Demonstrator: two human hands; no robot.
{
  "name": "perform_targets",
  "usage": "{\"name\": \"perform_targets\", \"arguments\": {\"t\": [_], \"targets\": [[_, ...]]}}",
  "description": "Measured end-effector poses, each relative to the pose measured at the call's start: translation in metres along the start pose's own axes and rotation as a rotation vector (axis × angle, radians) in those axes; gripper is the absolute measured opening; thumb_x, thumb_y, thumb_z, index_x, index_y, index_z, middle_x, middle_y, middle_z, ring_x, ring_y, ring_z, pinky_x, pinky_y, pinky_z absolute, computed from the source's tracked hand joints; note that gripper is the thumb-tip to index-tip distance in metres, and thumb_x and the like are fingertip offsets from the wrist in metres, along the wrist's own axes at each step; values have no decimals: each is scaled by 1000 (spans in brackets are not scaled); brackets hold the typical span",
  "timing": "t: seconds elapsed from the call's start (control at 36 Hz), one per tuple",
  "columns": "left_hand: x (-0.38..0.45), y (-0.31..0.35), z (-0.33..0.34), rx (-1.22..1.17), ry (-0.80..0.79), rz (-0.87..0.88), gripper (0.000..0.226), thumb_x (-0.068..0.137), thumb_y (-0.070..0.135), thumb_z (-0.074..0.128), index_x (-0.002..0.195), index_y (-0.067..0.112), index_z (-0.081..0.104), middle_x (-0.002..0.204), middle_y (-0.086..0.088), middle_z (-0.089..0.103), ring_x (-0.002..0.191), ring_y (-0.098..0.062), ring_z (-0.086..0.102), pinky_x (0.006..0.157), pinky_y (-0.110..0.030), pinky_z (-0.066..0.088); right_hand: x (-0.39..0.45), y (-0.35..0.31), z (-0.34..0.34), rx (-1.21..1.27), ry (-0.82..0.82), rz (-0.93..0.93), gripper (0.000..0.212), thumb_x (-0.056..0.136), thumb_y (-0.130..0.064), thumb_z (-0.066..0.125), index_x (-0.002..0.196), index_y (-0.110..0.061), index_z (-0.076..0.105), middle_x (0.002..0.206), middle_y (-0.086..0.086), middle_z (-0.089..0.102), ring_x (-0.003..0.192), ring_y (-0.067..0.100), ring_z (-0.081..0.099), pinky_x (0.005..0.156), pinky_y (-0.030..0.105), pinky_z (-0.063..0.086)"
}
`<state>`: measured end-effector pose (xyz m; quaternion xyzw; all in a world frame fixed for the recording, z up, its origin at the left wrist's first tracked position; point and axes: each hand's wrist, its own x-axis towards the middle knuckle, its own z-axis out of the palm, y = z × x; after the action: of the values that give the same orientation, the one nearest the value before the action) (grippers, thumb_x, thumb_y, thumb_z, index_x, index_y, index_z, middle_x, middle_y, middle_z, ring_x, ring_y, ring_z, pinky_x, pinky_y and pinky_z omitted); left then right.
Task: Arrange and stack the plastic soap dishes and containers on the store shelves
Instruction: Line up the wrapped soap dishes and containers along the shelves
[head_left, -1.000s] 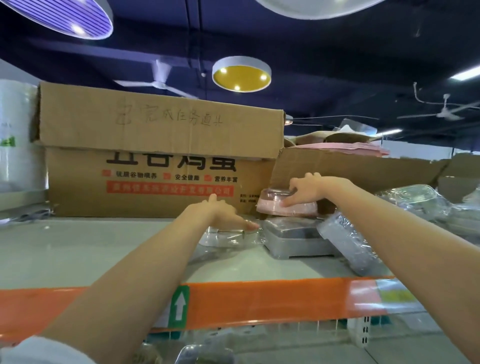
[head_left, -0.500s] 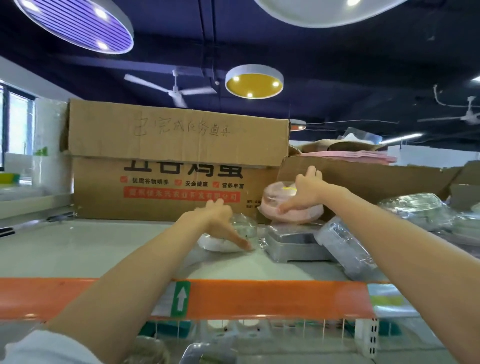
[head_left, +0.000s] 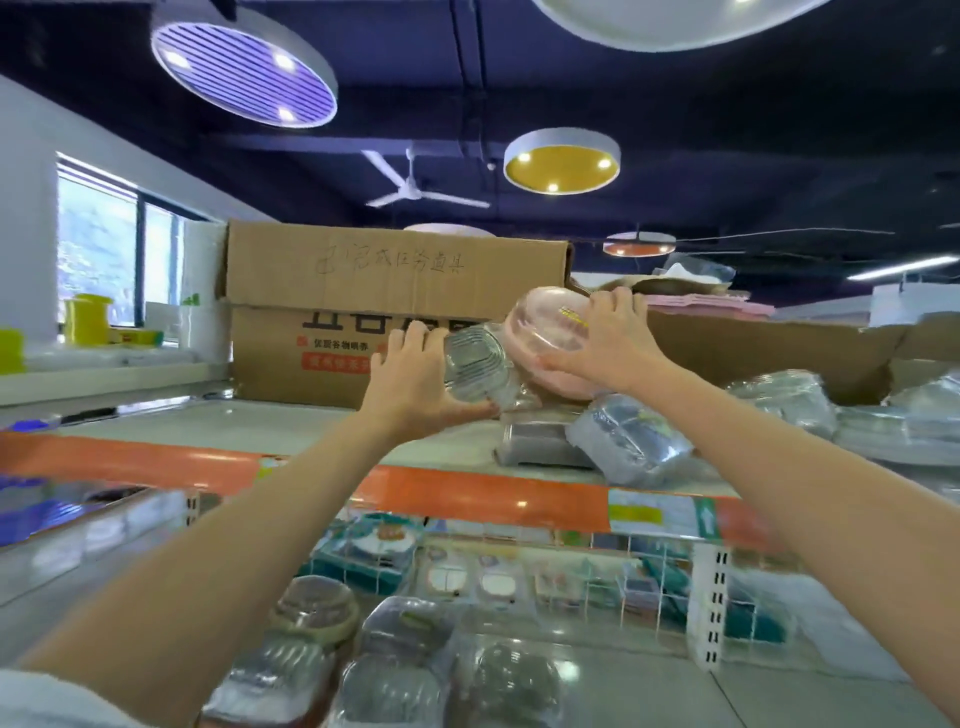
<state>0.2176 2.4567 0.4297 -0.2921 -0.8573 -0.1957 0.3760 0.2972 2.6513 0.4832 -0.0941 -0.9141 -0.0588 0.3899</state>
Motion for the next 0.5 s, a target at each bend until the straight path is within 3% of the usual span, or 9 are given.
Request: {"name": "perform_targets", "arguments": {"t": [0.19, 0.31, 0.42, 0.5], "targets": [[-53, 34, -9, 37, 87, 7, 105, 63, 78, 60, 139, 11, 34, 129, -4, 38, 117, -22, 35, 100, -43, 36, -58, 19, -21, 275, 99, -37, 91, 71, -58, 69, 136, -6, 33, 134, 11, 32, 124, 26, 26, 106, 37, 26], [-84, 51, -10, 70, 83, 8, 109, 61, 79, 60, 139, 8, 34, 127, -5, 38, 114, -23, 37, 97, -42, 38, -89, 31, -26, 291, 74, -24, 91, 71, -56, 73, 137, -7, 34, 133, 12, 34, 123, 27, 28, 108, 37, 26], [-116, 62, -8, 79, 66, 43, 116, 55, 87, 42, 138, 6, 36, 125, -6, 42, 111, -22, 38, 95, -37, 37, -124, 41, -24, 258, 43, -22, 91, 69, -57, 74, 134, -6, 36, 130, 11, 35, 119, 26, 29, 106, 35, 27], [-141, 66, -3, 95, 2, 86, 109, 61, 80, 56, 138, 5, 38, 126, -7, 43, 114, -25, 39, 95, -37, 33, -153, 49, -21, 234, 23, -78, 91, 67, -59, 73, 131, -5, 37, 126, 10, 35, 114, 24, 30, 102, 32, 27]]}}
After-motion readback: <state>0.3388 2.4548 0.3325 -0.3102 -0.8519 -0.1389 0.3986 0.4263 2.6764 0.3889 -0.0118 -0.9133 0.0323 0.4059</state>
